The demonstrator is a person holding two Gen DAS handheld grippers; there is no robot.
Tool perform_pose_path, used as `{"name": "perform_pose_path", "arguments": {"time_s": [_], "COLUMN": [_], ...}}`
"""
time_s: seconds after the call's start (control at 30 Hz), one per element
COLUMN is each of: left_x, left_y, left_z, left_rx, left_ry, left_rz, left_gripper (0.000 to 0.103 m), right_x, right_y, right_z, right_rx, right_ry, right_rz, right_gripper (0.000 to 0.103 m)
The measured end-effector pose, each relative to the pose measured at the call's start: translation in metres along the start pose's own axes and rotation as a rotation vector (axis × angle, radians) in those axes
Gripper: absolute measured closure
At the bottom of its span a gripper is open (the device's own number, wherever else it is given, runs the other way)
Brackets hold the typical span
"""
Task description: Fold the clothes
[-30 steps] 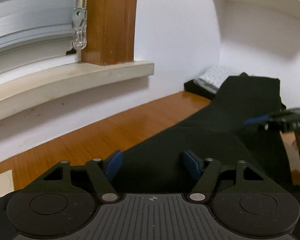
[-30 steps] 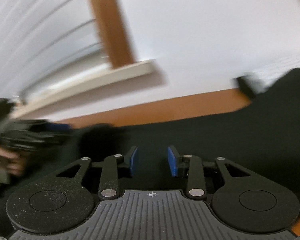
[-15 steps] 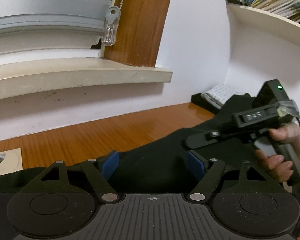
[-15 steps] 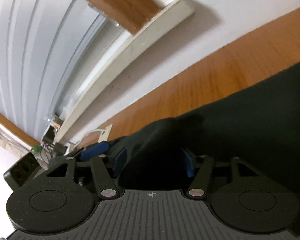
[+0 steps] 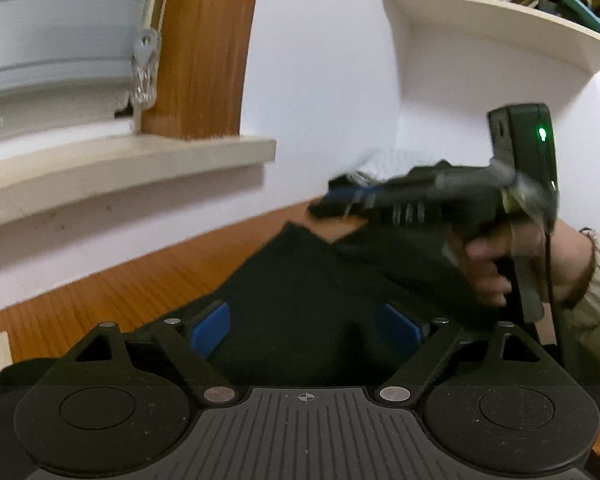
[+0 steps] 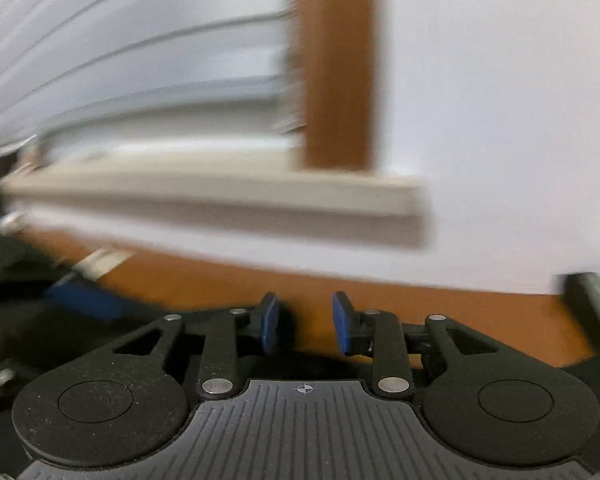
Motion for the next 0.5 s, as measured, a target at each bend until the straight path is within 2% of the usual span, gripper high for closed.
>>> {"name": "perform_pose_path", "arguments": {"time_s": [0.03,0.07,0.13,0.23,0.3,0.4,0.47,0.5], "left_x": [0.004,0.012,0.025,0.034,0.031,0.023,0.018,0.02], "left_y": [-0.002,-0.005,-0.01,-0.014,-0.013,-0.002,0.008,0.013], "left_z": [-0.002,-0.004,-0.005,0.003,0.003,-0.006,-0.015,-0.017], "left_rx": [-0.013,-0.025,-0.023,0.045,0.051,0.021,-0.017,-0.041], "left_ry": [-0.002,0.009,0.04,0.075,0.076,0.1,0.124,0.111], "left_rz": [-0.028,-0.075,-0.161,-0.213,-0.192,-0.105,-0.045,-0.025], "left_gripper": [0.002,0.002,0.002,0.001,0.002,0.002,0.004,0.007], "right_x": [0.002,0.002,-0.006,-0.021,-0.037,-0.051,-0.056,-0.053], "right_y": [0.001,0.002,0.001,-0.006,-0.017,-0.035,-0.048,-0.057], "right_z": [0.012,0.019,0.021,0.019,0.011,-0.003,-0.014,-0.019], "right_rx": [0.059,0.093,0.076,0.026,-0.004,-0.052,-0.114,-0.161], "right_ry": [-0.004,0.005,0.028,0.079,0.137,0.228,0.258,0.241], "right_rz": [-0.029,-0.057,-0.066,-0.079,-0.076,-0.068,-0.111,-0.152], "right_gripper": [0.071,0.071,0.071,0.071,0.071,0.071,0.072,0.074]}}
Point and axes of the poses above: each gripper's, at about its wrist camera, not at the fingertips, and x roughly the way its jaws point, z to its right, y to its top, the point moved 6 cm from there along x, roughly the way its jaws point, and after that the axes turned 15 degrees about -y, right-handed, at the moved point
